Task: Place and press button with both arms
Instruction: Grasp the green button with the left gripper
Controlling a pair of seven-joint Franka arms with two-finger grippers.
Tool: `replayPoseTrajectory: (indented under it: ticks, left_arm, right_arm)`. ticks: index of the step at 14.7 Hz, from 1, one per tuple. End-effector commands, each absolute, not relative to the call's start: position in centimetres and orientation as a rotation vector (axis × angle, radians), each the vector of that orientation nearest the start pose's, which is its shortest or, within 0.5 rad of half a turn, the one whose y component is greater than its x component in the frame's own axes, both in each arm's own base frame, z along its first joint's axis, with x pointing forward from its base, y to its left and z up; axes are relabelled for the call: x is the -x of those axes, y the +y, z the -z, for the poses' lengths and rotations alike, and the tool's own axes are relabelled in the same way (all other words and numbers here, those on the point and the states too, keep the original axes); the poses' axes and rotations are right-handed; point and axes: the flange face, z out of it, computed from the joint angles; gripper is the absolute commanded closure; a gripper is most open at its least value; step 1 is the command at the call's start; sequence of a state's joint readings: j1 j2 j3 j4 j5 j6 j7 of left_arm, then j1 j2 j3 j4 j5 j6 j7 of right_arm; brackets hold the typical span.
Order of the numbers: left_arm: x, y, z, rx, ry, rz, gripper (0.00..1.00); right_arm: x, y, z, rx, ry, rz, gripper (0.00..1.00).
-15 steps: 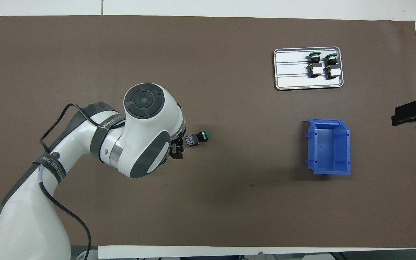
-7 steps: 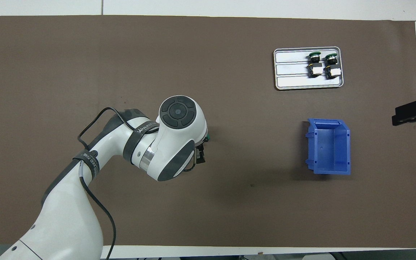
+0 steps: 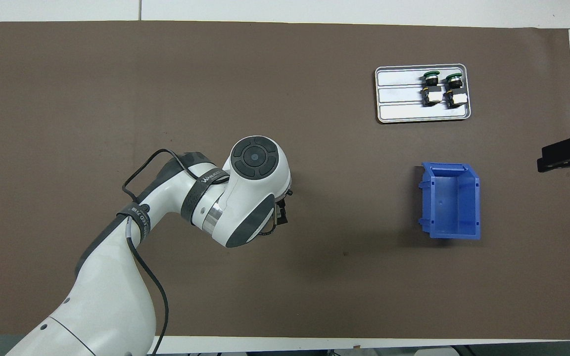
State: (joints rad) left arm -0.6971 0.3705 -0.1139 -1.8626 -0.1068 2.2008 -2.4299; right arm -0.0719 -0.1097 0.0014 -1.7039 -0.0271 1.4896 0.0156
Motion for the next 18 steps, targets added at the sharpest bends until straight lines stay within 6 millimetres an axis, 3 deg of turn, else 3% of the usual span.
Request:
replayPoseTrajectory:
  ticks: [1, 11, 14, 15, 18]
  left_arm:
    - [-43.7, -45.9, -31.7, -2.075, 2.386, 0.191, 0.0]
    - [-44.3, -45.9, -30.5, -2.039, 2.396, 0.189, 0.02]
    - [-44.2, -45.8, -30.2, -2.034, 2.404, 0.186, 0.18]
    - [-44.3, -46.0, -30.5, -2.03, 2.398, 0.189, 0.3]
    - [-44.1, -46.0, -30.3, -2.035, 2.401, 0.186, 0.53]
  right_arm:
    - [-50.2, -4.0, -61.6, 3.161, 0.113, -0.164, 0.0]
    - [-50.2, -4.0, -61.6, 3.161, 0.113, -0.164, 0.0]
    - [-50.2, -4.0, -61.6, 3.161, 0.113, -0.164, 0.0]
    - [-50.2, -4.0, -61.6, 3.161, 0.113, -0.164, 0.0]
    - [-50.2, -4.0, -61.6, 3.161, 0.113, -0.164, 0.0]
